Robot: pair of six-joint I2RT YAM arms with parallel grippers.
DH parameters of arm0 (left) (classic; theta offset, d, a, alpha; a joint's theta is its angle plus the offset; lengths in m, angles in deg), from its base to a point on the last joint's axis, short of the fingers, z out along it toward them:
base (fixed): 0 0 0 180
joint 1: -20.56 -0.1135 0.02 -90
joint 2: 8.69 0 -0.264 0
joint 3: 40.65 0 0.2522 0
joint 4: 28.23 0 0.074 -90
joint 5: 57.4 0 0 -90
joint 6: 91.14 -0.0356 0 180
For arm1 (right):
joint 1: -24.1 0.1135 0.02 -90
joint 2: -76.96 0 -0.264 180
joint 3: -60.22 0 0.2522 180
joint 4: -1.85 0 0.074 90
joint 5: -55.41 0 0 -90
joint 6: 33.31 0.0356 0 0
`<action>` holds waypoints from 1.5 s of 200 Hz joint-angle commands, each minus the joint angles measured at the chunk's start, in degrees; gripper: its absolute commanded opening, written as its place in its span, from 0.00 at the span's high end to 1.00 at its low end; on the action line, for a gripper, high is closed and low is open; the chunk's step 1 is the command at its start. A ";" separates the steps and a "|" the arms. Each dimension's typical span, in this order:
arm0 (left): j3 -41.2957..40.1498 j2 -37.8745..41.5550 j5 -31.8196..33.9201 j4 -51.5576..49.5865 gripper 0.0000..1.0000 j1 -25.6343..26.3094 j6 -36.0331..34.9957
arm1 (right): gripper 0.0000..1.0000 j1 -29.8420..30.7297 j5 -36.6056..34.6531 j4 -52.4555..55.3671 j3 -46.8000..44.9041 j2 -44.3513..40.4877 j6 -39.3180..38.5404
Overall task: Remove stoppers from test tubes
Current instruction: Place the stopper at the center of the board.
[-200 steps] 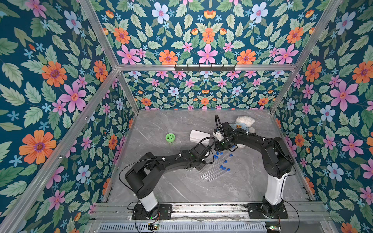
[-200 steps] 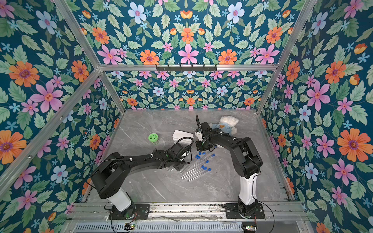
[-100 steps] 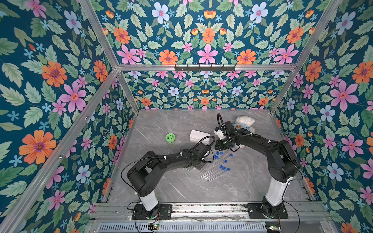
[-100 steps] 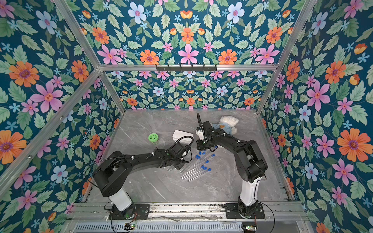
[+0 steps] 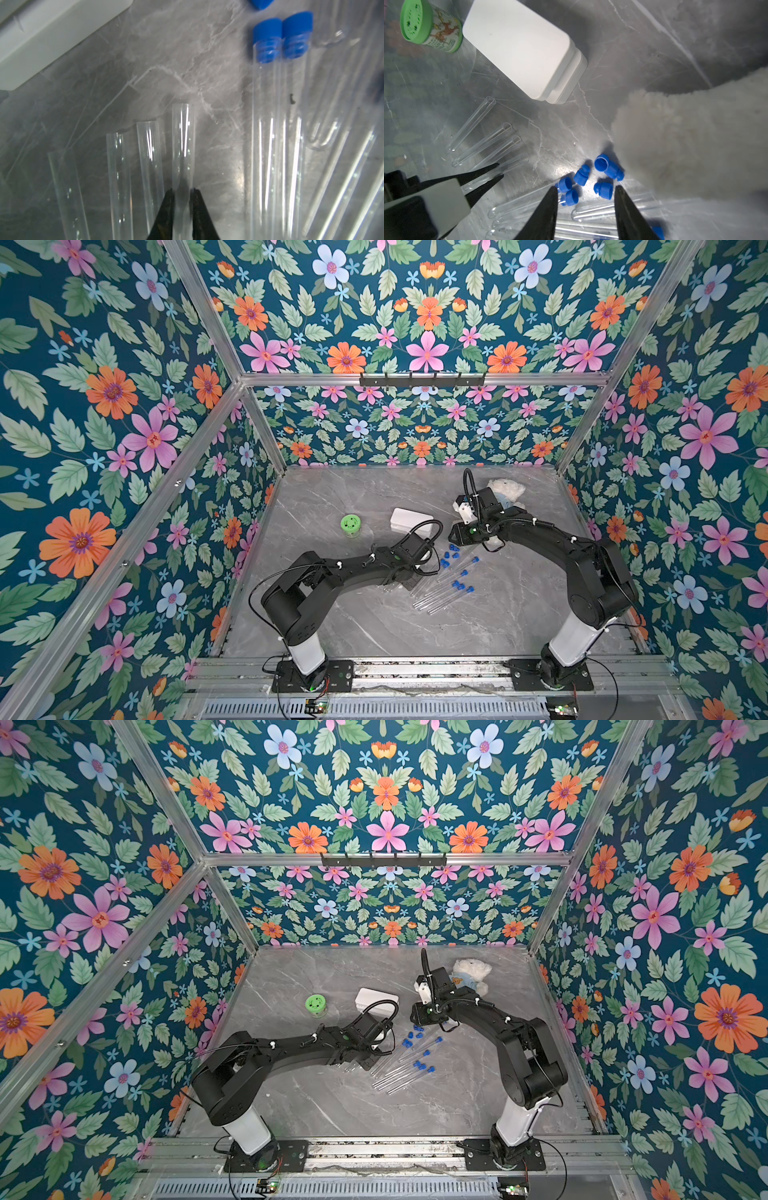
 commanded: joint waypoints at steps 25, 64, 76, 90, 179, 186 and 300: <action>0.41 0.13 0.44 -1.30 0.80 -0.09 0.21 | 0.53 -0.72 1.19 -4.29 -2.10 -2.76 1.07; 0.22 0.33 0.49 -1.35 0.75 -0.10 0.21 | 0.53 -1.18 1.19 -5.42 -3.28 -6.27 1.64; 0.22 0.47 0.41 -1.50 0.75 -0.07 0.27 | 0.53 -1.34 1.37 -5.63 -3.49 -6.63 1.72; 0.38 0.71 0.56 -1.65 0.75 -0.10 0.36 | 0.52 -1.45 1.55 -5.63 -3.57 -6.89 1.74; -0.48 6.10 -2.01 -0.54 0.72 0.97 -0.03 | 0.36 -4.73 9.24 -9.28 -5.68 -7.76 5.24; -0.38 5.89 -2.39 -0.13 0.71 1.28 0.06 | 0.35 -5.19 10.28 -10.02 -6.05 -7.93 5.86; 2.80 0.27 -4.51 2.43 0.70 4.11 0.99 | 0.26 -7.34 14.38 -13.38 -7.94 -8.83 8.31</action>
